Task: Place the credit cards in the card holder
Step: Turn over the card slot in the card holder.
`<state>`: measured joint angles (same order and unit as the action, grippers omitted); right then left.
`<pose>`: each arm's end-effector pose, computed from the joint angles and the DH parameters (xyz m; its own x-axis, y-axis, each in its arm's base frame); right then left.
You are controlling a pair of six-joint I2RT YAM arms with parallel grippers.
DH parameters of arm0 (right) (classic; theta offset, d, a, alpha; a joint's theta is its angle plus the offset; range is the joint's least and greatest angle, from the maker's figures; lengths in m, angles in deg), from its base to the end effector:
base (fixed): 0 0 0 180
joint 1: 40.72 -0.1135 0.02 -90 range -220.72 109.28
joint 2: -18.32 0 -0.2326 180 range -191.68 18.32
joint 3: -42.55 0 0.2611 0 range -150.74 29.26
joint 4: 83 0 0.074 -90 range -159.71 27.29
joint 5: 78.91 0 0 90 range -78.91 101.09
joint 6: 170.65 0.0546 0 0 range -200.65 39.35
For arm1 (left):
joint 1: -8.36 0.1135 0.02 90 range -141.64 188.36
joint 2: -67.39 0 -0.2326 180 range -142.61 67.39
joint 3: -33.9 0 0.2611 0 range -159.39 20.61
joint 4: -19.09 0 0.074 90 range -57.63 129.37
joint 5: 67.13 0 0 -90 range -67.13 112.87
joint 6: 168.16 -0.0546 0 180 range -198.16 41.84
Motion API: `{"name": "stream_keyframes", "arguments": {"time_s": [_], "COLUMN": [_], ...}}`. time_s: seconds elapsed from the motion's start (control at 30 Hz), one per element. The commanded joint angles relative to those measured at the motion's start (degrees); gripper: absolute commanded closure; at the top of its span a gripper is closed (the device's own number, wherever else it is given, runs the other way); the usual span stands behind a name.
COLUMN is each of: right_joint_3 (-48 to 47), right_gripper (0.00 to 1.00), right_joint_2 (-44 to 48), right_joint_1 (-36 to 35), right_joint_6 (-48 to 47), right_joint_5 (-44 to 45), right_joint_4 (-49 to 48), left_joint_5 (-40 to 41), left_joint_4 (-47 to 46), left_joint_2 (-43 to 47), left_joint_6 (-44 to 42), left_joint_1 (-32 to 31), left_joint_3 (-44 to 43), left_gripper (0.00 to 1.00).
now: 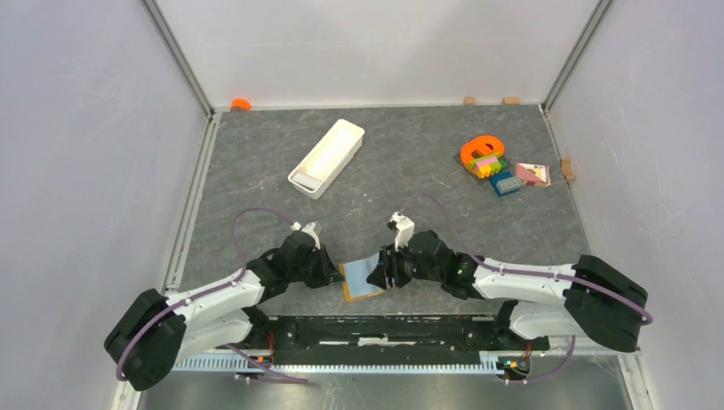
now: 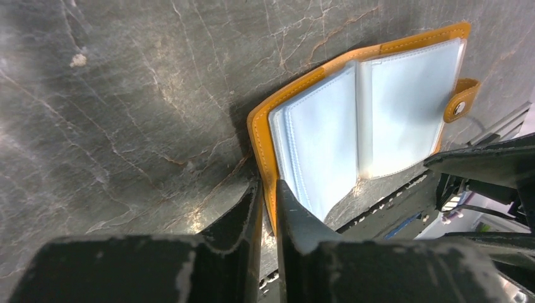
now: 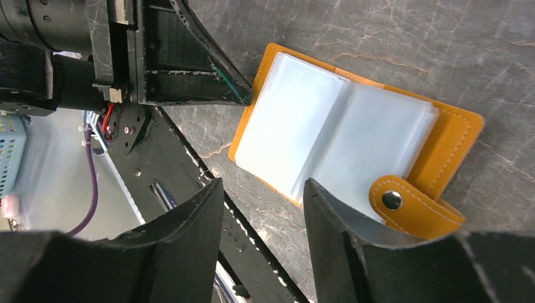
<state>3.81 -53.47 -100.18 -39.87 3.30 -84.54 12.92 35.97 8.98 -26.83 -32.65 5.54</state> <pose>0.1336 0.2409 0.1251 -0.7968 -0.0770 -0.5993 -0.5172 0.5999 0.6105 0.1533 -0.1459 0.0875 -0.9186 -0.2203 -0.3281 0.0291 0.7903 -0.6120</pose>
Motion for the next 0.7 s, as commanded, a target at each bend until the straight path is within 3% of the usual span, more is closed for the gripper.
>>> {"name": "stream_keyframes", "arguments": {"time_s": [0.0, 0.27, 0.4, 0.5, 0.67], "right_joint_3": [-0.49, -4.50, -7.55, -10.93, -17.69], "right_gripper": [0.45, 0.36, 0.30, 0.26, 0.22], "right_joint_2": [3.56, 7.55, 8.59, 8.03, 4.57], "right_joint_1": [0.14, 1.04, 3.88, 5.93, 8.46], "right_joint_6": [-1.82, -8.08, -12.53, -16.34, -20.72], "right_joint_5": [4.44, 10.89, 10.38, 9.66, 7.96], "right_joint_4": [2.72, 11.11, 13.68, 16.23, 18.90], "left_joint_5": [3.14, 11.23, 14.91, 14.23, 5.89], "left_joint_4": [4.47, 21.37, 29.34, 33.07, 33.51], "left_joint_2": [3.04, 9.45, 10.36, 7.85, -1.20], "left_joint_6": [-2.58, -8.10, -12.56, -16.85, -22.84], "left_joint_1": [-0.21, 0.45, 1.81, 6.05, 18.21], "left_joint_3": [-3.37, -12.11, -20.35, -26.64, -37.41], "left_gripper": [0.74, 0.27, 0.10, 0.05, 0.05]}}
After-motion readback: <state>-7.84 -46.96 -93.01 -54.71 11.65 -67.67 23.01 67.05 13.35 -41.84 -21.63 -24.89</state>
